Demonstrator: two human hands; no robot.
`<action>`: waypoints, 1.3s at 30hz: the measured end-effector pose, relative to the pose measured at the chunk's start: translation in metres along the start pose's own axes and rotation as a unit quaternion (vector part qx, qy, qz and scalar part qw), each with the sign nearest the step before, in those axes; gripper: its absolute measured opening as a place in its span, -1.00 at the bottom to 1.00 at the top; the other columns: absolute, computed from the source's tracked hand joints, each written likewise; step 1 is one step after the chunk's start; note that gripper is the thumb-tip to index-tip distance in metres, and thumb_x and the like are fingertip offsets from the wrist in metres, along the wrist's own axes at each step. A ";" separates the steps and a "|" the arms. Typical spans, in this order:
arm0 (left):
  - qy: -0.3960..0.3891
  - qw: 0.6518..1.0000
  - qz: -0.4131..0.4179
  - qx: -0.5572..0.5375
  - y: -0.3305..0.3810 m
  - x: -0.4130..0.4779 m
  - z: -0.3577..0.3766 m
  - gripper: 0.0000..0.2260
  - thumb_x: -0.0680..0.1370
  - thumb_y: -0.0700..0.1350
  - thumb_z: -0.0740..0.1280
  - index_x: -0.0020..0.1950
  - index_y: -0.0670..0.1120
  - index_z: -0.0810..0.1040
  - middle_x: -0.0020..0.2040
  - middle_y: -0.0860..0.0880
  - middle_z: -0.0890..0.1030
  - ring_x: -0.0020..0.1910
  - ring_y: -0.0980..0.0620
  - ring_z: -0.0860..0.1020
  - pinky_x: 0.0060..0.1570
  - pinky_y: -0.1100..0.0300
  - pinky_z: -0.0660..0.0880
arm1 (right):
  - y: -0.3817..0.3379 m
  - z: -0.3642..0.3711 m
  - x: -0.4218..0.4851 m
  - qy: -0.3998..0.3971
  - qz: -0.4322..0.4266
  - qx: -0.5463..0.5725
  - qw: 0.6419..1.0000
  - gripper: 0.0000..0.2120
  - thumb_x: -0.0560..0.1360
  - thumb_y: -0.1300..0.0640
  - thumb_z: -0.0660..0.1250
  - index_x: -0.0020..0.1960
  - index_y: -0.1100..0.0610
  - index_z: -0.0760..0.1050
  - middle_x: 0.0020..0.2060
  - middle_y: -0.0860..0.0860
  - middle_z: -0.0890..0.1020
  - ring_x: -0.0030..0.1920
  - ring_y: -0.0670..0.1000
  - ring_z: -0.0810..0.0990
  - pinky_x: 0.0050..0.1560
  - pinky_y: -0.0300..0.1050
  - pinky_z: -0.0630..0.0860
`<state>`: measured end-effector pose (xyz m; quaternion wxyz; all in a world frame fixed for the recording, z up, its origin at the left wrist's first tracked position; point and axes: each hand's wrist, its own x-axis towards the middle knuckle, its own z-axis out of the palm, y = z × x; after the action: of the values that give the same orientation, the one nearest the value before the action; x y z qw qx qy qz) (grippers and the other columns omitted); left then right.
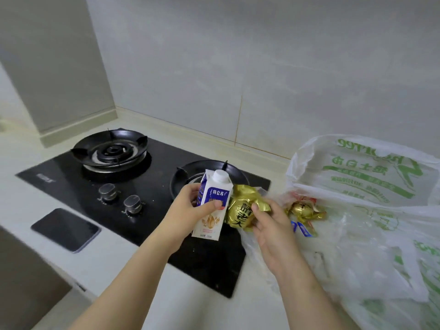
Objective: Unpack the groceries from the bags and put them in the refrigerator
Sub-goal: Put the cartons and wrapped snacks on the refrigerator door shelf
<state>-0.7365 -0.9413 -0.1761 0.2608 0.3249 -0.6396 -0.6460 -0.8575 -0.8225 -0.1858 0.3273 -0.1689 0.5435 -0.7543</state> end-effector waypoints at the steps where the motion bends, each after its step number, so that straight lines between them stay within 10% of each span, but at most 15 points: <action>1: 0.011 1.000 -0.005 -0.002 0.000 -0.008 -0.015 -0.60 0.41 -0.14 0.46 0.17 0.05 0.40 0.10 0.02 0.58 0.01 0.01 0.62 0.02 0.02 0.57 | 0.006 0.013 -0.002 -0.017 0.006 -0.009 1.000 -0.84 0.53 0.30 0.25 0.00 0.09 0.53 -0.08 0.10 0.67 -0.05 0.04 0.64 -0.07 -0.09 0.54; 15: 0.322 0.943 -0.067 -0.042 -0.020 -0.140 -0.158 -0.60 0.43 -0.13 0.44 0.20 0.05 0.39 0.07 0.01 0.57 0.04 -0.03 0.57 0.12 -0.06 0.50 | 0.080 0.174 -0.051 -0.322 0.094 -0.119 0.935 -0.87 0.55 0.22 0.25 0.04 0.06 0.52 -0.02 0.11 0.65 0.03 0.10 0.62 -0.09 -0.08 0.52; 39: 0.759 0.649 -0.027 -0.046 -0.018 -0.527 -0.108 -0.43 0.31 -0.04 0.49 0.28 0.00 0.41 0.11 -0.02 0.61 0.11 -0.04 0.56 0.15 -0.05 0.47 | 0.100 0.245 -0.379 -0.762 0.194 -0.116 0.607 -0.88 0.56 0.20 0.24 0.01 0.05 0.53 -0.04 0.08 0.64 0.03 0.08 0.61 -0.02 -0.07 0.57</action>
<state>-0.3097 -0.6149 -0.1455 0.6517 0.7067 -0.1789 -0.2091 -0.4005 -0.7593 -0.1538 0.7395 -0.6099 0.2002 -0.2025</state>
